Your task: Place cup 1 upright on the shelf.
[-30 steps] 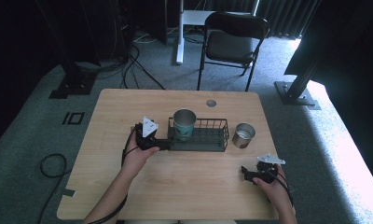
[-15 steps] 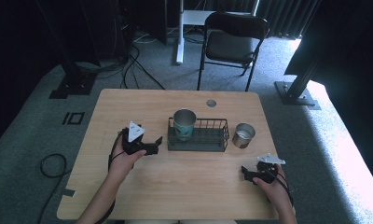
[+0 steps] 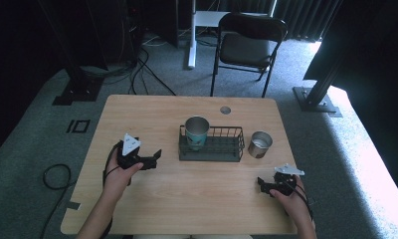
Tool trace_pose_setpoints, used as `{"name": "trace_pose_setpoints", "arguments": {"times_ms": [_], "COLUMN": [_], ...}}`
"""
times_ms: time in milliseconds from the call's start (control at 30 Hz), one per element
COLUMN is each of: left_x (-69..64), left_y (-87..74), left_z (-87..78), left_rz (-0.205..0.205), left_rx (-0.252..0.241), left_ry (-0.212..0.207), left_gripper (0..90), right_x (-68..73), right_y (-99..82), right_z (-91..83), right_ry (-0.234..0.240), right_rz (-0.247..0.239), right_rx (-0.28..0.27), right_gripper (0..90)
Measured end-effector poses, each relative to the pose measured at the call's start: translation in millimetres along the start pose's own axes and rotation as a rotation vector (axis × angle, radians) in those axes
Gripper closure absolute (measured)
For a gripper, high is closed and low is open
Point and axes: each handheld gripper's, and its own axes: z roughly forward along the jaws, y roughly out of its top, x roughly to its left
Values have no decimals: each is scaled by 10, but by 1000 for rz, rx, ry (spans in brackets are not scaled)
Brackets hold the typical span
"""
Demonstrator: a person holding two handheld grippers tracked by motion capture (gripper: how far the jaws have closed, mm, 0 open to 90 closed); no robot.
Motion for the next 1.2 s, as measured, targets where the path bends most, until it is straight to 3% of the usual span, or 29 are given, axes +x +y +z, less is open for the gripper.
{"name": "trace_pose_setpoints", "arguments": {"times_ms": [133, 233, 567, 867, 1200], "left_x": [78, 129, 302, 419, 495], "left_y": [-79, -139, -358, -606, -786], "left_z": [-60, -96, -245, -345, -430], "left_rz": [-23, -61, -63, -113, -94], "left_rx": [14, 8, 34, 54, 95], "left_ry": [4, -10, 62, 80, 118], "left_gripper": [23, 23, 23, 23, 23], "right_x": [0, 0, 0, -1, -1], "right_y": [0, 0, 0, -1, 0], "right_z": [0, 0, 0, 1, 1], "right_ry": [0, 0, 0, 0, -1], "right_rz": [0, 0, -1, -2, -1], "right_rx": [0, 0, 0, -1, -1], "right_gripper": [124, 124, 125, 124, 124]}}
